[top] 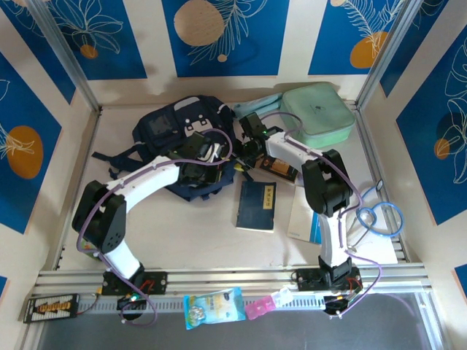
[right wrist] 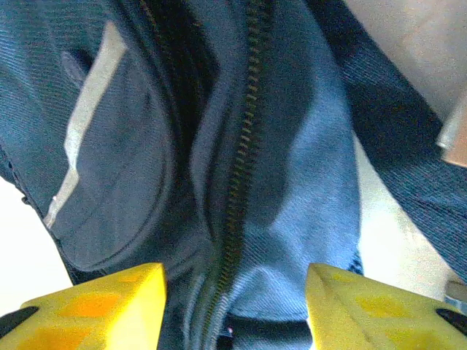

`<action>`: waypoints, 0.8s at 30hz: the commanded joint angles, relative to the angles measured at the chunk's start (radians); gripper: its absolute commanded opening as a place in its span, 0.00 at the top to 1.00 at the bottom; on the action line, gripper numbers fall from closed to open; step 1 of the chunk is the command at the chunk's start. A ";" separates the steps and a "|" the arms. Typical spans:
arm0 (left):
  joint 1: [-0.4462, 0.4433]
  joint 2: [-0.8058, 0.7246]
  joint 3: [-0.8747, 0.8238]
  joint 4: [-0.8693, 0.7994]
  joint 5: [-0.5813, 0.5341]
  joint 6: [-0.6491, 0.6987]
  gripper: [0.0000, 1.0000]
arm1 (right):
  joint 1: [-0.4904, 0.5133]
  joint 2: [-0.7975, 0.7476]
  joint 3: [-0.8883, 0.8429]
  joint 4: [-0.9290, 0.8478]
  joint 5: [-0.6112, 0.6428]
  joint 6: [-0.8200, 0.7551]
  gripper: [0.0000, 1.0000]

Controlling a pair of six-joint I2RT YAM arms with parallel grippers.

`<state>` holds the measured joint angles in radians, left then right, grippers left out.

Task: Pack the student bag
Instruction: Unzip the student bag at the top-center of the table.

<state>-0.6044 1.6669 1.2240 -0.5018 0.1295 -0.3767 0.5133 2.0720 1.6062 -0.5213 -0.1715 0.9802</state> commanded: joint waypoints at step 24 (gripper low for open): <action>0.014 -0.098 -0.005 -0.391 -0.244 0.089 1.00 | -0.027 0.030 0.046 -0.062 0.089 -0.001 0.89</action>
<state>-0.6025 1.6138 1.2385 -0.7341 -0.0338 -0.3294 0.5110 2.0857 1.6306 -0.5556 -0.1341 0.9951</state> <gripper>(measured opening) 0.045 0.112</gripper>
